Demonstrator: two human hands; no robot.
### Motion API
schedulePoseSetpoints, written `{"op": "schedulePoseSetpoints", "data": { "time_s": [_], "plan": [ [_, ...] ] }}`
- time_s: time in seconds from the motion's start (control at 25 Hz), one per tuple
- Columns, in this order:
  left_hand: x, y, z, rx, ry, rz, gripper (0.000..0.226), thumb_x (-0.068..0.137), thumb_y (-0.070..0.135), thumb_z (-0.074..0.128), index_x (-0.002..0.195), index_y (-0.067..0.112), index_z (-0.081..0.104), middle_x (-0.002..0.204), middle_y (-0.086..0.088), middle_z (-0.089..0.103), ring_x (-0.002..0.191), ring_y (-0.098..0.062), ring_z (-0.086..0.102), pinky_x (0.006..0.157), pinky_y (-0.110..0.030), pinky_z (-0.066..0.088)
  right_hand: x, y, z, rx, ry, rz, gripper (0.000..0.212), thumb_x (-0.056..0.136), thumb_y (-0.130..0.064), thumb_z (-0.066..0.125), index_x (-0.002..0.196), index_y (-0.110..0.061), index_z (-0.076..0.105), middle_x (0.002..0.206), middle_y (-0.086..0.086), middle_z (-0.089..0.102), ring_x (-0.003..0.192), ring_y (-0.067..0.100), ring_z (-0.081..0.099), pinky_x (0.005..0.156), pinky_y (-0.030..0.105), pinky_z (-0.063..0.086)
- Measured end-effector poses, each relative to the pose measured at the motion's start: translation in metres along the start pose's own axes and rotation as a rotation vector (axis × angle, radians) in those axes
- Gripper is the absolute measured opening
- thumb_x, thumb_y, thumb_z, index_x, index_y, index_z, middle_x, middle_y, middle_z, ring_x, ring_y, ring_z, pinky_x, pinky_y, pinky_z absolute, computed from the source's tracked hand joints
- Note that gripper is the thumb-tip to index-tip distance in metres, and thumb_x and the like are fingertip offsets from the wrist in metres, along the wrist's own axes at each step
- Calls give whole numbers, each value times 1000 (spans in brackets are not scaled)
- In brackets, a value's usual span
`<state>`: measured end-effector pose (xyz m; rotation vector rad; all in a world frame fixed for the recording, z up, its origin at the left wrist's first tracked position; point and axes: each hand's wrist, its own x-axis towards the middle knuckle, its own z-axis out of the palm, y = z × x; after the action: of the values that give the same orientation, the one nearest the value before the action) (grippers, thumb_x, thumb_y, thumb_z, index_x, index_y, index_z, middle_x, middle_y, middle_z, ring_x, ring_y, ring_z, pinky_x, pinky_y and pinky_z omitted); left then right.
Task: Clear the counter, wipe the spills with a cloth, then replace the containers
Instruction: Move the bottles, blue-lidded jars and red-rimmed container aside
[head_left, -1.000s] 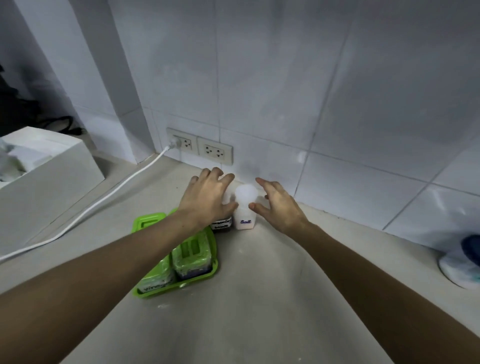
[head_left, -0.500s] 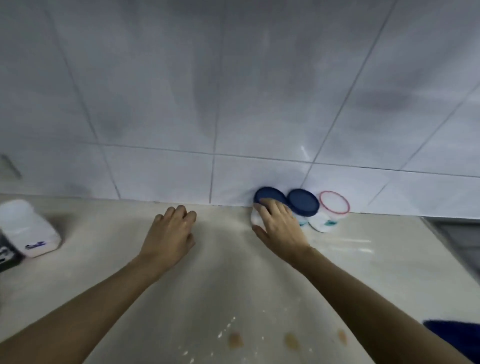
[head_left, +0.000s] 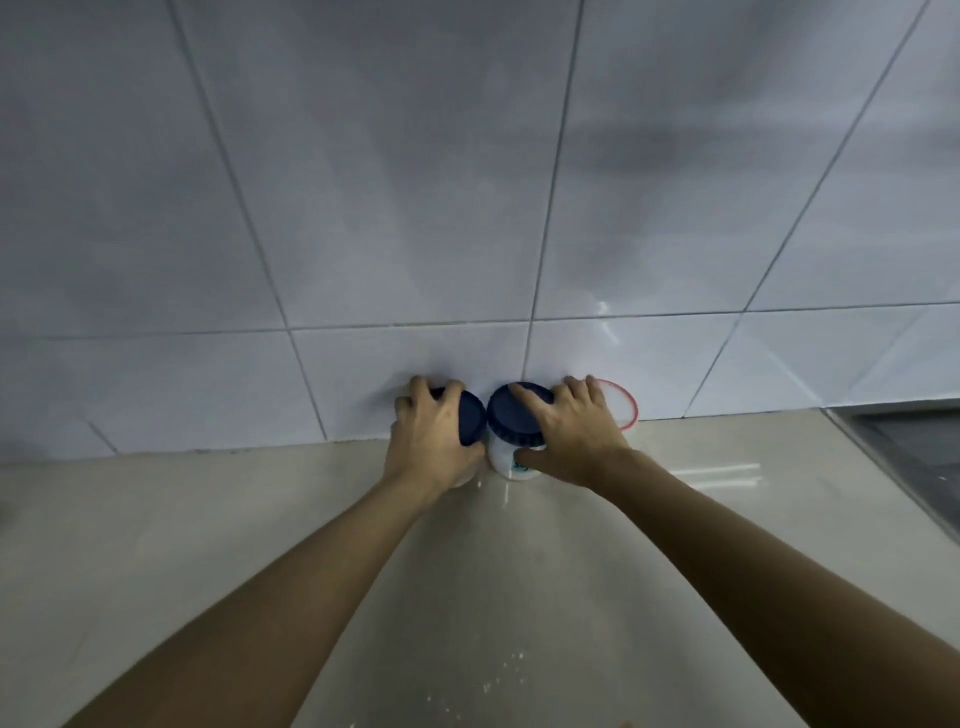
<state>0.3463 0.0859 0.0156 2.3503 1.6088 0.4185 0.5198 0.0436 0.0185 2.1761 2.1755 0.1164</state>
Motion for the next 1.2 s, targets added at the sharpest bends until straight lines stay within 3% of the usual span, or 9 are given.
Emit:
{"op": "schedulePoseSetpoints", "data": {
  "time_s": [0.12,0.24,0.32,0.4,0.6,0.88,1.04,1.2],
  "plan": [
    [2,-6,0,3,21,22,59,73,33,71,126,21,49,128,-13,37,114,-38,43,94,-45,46,3,0,-1,-31,79,-8,85,71,-62,60,141,-25,32,118,22,59,117,41,47,113,60,14],
    [-3,-16,-19,-13,-25,15,56,73,30,73,124,21,51,127,-13,37,113,-38,43,93,-44,48,2,-14,-4,-85,137,-72,79,75,-62,56,138,-20,38,108,21,62,99,39,54,97,49,38],
    [-15,-35,-35,-19,-9,26,55,72,28,72,123,21,52,125,-13,38,111,-37,44,91,-43,48,0,-35,-9,-100,164,-144,74,77,-60,52,137,-18,41,103,20,61,89,36,54,82,44,43],
    [-39,-65,-53,-19,-14,27,58,71,29,72,124,23,51,125,-11,38,112,-35,43,88,-42,50,-2,-65,-17,-52,178,-202,73,79,-59,51,139,-19,40,105,19,60,87,35,55,77,42,44],
    [-115,-147,-98,-12,-20,-94,62,71,38,72,127,29,46,130,-3,34,116,-26,42,87,-39,52,-12,-143,-30,43,101,-309,74,83,-62,45,144,-22,32,119,15,56,99,31,54,85,39,45],
    [-228,-319,-187,56,59,-284,67,68,45,73,128,29,47,133,-1,38,117,-25,47,94,-34,47,-3,-362,-50,318,-35,-507,75,87,-54,52,148,-24,21,134,13,42,114,27,45,98,34,42],
    [-259,-367,-194,63,109,-338,66,68,49,72,127,30,48,133,-1,39,117,-24,48,92,-34,48,-1,-435,-51,398,-61,-538,76,85,-50,58,147,-26,21,137,11,38,117,27,44,100,35,43],
    [-269,-389,-187,18,236,-368,68,64,52,74,124,30,52,130,-3,45,111,-27,53,90,-38,51,5,-466,-46,410,-69,-544,77,83,-47,62,146,-26,24,136,12,38,117,27,44,99,36,44]
  ]
}}
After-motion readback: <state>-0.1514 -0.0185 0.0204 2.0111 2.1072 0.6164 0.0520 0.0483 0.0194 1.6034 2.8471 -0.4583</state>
